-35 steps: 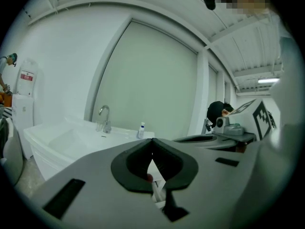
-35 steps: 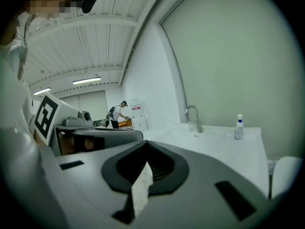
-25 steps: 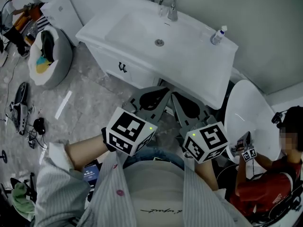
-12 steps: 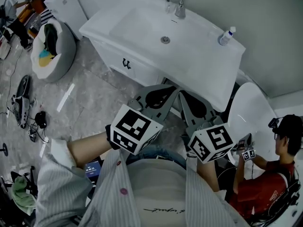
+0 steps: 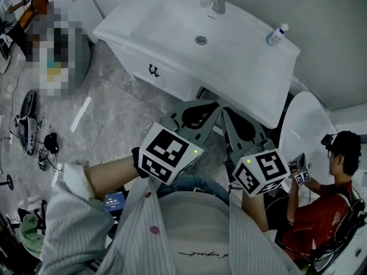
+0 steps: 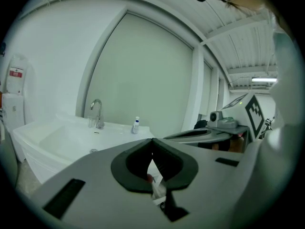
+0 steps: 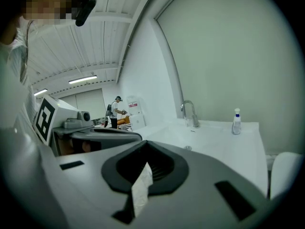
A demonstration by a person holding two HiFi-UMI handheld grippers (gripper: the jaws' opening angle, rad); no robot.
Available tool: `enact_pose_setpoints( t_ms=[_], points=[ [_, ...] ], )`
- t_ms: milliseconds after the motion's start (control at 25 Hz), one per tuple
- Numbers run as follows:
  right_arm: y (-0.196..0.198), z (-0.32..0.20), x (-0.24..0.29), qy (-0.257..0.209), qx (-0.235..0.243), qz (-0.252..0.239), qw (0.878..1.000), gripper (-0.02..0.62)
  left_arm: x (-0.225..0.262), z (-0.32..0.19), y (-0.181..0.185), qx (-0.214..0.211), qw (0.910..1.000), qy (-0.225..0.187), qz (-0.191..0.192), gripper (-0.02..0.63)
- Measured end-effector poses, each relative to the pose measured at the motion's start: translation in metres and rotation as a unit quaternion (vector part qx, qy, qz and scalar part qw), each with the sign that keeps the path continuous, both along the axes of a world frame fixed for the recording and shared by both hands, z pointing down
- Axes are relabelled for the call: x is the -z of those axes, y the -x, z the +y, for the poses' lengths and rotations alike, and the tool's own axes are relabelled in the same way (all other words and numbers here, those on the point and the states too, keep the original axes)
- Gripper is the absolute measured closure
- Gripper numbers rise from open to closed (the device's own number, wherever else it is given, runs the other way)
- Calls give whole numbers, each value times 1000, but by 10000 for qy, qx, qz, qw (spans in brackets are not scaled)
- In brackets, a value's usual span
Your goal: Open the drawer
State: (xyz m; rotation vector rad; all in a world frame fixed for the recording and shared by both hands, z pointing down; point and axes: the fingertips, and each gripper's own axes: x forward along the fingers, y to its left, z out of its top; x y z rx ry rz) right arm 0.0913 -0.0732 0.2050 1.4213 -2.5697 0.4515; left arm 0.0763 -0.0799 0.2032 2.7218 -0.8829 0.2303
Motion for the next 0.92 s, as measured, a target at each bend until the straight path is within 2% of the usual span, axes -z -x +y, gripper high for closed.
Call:
enact_pose_setpoints(
  t_ms=[280, 920],
  points=[
    [1, 4, -5, 42, -63, 15, 10000, 588, 1, 2, -3, -34, 10000, -23, 65, 591],
    [-7, 6, -17, 146, -206, -124, 9996, 588, -9, 4, 0, -45, 10000, -2, -56, 592]
  ],
)
